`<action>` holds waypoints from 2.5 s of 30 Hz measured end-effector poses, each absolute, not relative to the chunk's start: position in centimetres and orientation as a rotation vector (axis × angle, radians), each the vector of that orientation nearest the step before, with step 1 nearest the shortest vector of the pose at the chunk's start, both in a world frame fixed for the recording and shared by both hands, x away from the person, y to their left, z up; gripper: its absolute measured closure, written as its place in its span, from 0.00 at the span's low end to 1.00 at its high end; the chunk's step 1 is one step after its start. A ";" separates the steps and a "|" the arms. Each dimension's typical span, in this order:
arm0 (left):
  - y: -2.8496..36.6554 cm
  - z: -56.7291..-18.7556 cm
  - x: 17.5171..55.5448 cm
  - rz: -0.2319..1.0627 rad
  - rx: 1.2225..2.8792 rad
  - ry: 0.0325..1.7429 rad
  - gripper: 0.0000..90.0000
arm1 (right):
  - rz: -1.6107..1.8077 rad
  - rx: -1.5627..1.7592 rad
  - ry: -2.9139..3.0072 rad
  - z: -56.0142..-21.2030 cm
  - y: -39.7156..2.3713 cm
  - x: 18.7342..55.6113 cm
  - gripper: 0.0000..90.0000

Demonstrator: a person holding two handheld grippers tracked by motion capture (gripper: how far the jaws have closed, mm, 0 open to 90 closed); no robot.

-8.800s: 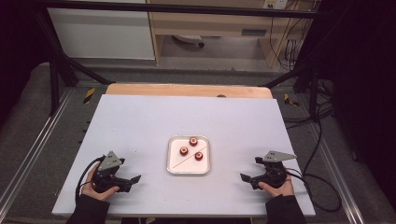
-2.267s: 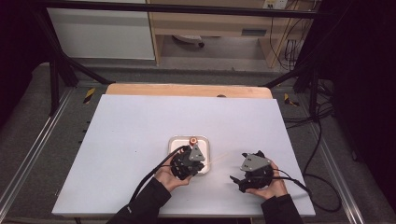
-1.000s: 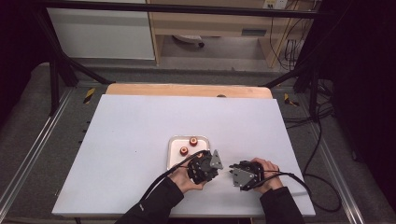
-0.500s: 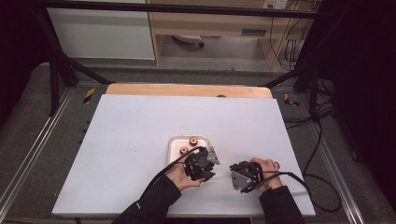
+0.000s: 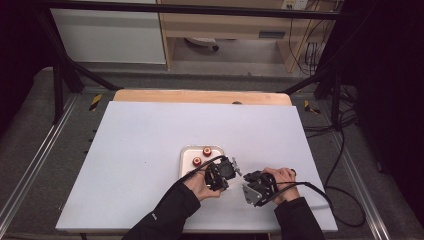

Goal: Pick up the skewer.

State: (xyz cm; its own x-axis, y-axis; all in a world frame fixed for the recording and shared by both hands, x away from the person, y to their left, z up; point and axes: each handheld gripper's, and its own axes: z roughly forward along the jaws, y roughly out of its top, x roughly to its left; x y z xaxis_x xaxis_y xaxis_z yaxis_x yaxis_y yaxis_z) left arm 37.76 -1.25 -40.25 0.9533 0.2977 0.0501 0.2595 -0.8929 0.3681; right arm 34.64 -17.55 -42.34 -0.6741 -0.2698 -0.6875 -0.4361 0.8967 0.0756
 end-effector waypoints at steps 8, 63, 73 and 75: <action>-1.5 -40.5 37.6 0.177 2.761 0.406 0.99 | 0.292 -0.517 2.337 -42.3 -17.3 34.6 0.99; 12.5 -42.7 31.4 0.354 2.049 0.918 0.98 | 1.003 1.026 2.560 -40.3 -18.5 39.0 0.01; 13.2 -43.6 30.3 0.352 1.974 0.923 0.98 | 0.989 1.009 2.603 -40.3 -16.2 40.2 0.02; 13.2 -43.6 30.2 0.352 1.969 0.918 0.98 | 0.996 1.006 2.608 -40.2 -15.7 40.5 0.02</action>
State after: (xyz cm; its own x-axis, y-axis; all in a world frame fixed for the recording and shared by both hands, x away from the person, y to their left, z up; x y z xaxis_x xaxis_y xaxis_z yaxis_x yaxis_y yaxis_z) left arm 30.21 13.23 -43.62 0.6829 0.7222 -0.1099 0.4640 -0.3126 0.8289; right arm 40.47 -15.66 -40.24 -0.7567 0.6496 0.0735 0.5333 0.5484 0.6441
